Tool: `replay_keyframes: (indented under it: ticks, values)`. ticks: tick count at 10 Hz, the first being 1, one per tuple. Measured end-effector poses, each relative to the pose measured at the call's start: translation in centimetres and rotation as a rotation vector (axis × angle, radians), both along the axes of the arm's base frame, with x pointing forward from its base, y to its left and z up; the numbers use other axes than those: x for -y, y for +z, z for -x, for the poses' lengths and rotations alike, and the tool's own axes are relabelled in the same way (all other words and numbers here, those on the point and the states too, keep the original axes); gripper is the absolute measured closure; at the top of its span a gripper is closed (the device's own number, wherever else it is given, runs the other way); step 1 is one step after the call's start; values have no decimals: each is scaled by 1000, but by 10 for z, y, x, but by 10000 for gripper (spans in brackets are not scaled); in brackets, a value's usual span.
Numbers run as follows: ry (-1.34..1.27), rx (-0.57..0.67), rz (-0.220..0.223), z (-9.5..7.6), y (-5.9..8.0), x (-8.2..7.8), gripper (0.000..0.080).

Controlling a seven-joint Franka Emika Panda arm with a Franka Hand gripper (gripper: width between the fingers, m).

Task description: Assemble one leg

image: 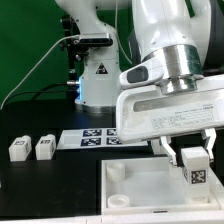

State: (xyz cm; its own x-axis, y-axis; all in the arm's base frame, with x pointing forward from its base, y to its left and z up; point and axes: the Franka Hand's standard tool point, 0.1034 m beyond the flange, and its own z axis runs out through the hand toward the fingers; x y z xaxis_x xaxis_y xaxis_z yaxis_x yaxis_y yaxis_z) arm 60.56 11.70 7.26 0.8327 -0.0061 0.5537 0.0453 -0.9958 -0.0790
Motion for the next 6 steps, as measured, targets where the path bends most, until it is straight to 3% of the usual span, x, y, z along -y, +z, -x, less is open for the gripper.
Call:
replay_keyframes:
  ticks: [6]
  values:
    - [-73, -6, 4, -3, -2, -1, 507]
